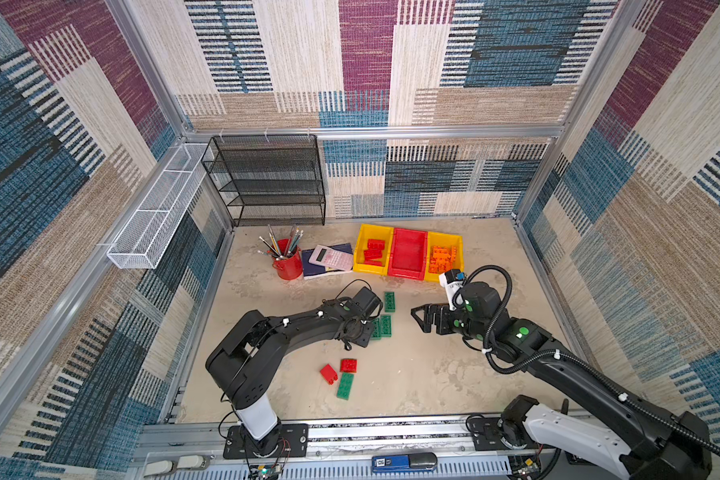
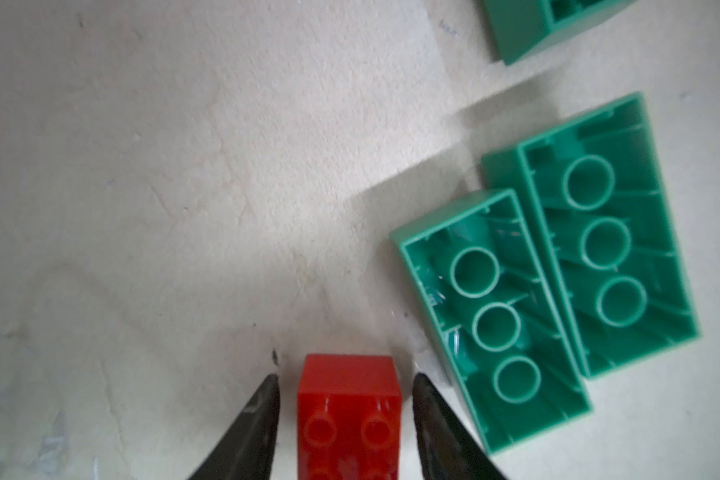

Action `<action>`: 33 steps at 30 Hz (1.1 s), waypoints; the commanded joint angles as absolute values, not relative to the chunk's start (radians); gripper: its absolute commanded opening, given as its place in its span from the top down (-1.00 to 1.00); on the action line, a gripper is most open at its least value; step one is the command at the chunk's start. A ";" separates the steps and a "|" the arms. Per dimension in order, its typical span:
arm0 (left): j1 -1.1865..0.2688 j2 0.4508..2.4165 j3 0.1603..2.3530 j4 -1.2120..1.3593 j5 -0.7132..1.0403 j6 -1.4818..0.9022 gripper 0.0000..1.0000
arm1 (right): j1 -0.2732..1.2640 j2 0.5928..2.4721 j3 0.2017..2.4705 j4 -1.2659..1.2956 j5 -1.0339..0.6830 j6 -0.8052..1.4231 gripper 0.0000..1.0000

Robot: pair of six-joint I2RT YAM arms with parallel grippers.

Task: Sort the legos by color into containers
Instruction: 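Move the left gripper to the small red 2x2 brick and grasp it, then carry the red 2x2 brick with the left gripper into the far yellow bin and release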

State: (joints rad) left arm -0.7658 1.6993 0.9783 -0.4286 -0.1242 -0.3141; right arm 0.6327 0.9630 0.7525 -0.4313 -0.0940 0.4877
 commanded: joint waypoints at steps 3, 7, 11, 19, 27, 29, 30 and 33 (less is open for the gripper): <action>-0.765 1.690 0.982 -0.447 -0.111 -0.295 0.05 | 0.634 0.965 0.765 -0.405 -0.090 0.481 -0.99; -0.765 1.701 0.978 -0.446 -0.101 -0.296 0.17 | 0.634 0.963 0.770 -0.405 -0.094 0.482 -0.99; -0.765 1.704 0.968 -0.438 -0.098 -0.301 0.23 | 0.634 0.963 0.773 -0.410 -0.092 0.481 -0.99; -0.765 1.719 1.000 -0.464 -0.116 -0.289 0.32 | 0.634 0.963 0.779 -0.409 -0.088 0.480 -0.99; -0.700 1.786 1.287 -0.583 -0.154 -0.209 0.37 | 0.633 0.972 0.797 -0.396 -0.103 0.466 -0.99; -0.669 1.821 1.385 -0.602 -0.144 -0.188 0.37 | 0.633 0.971 0.807 -0.401 -0.096 0.461 -0.99; -0.651 1.844 1.437 -0.601 -0.142 -0.175 0.37 | 0.634 0.971 0.809 -0.404 -0.096 0.459 -0.99; -0.603 1.924 1.574 -0.588 -0.155 -0.138 0.37 | 0.634 0.969 0.821 -0.397 -0.120 0.459 -0.99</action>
State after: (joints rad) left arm -0.6296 1.8767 1.4883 -0.5674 -0.1329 -0.2035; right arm 0.6327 0.9703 0.8078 -0.4290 -0.0986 0.4690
